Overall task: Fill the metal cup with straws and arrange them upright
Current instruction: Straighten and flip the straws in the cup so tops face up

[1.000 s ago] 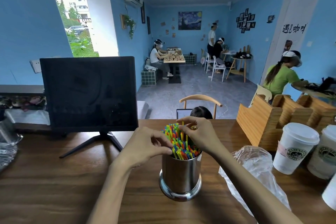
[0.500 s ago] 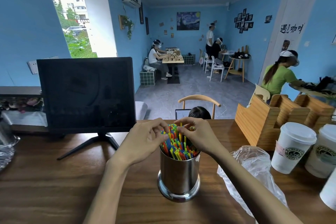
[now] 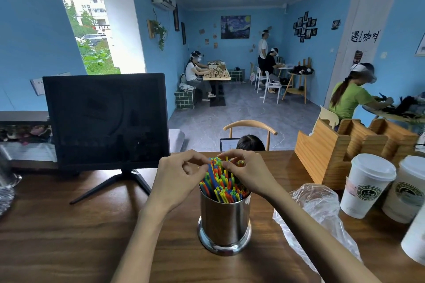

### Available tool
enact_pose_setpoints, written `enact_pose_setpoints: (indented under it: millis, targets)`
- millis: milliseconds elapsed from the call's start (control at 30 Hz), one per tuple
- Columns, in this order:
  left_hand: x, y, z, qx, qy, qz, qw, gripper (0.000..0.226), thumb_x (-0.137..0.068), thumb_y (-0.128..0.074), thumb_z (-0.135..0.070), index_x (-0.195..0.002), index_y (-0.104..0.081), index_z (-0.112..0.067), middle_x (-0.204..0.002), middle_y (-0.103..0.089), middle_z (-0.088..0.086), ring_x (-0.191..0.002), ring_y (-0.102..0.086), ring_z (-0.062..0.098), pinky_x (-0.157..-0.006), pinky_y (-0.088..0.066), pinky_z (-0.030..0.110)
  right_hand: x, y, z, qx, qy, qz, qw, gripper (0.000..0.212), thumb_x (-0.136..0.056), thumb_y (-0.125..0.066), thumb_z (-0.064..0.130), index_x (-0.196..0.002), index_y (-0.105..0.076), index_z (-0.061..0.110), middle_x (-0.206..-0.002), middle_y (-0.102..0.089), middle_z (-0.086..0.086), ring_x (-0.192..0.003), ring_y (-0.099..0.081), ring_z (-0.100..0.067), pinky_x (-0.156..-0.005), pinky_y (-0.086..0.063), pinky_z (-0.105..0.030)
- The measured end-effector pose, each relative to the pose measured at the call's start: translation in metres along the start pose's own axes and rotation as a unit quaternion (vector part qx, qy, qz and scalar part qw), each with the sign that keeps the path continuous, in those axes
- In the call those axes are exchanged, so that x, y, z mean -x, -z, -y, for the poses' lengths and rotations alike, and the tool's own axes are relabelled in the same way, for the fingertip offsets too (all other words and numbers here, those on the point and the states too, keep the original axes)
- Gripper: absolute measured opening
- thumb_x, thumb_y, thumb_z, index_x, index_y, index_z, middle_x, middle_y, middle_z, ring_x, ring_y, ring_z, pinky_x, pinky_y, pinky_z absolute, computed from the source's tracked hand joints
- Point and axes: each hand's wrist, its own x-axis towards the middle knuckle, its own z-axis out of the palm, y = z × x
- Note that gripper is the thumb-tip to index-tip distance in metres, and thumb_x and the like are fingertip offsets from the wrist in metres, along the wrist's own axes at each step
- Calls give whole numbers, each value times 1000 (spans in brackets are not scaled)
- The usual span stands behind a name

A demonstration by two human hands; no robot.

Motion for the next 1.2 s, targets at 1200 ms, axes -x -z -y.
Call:
enact_pose_setpoints:
  millis: [1200]
  targets:
    - [7,-21,5,112,28,-91,989,7,-78,-86,-20,-77,-81,-24,-60,-67,-15,-48,-48,-2,-55,-37,10,13,-6,27,-32,91,-4,995,11,-83,-80,39,-88,-77,29,-89,-72,17,-95,-60,1,-83,-45,-23]
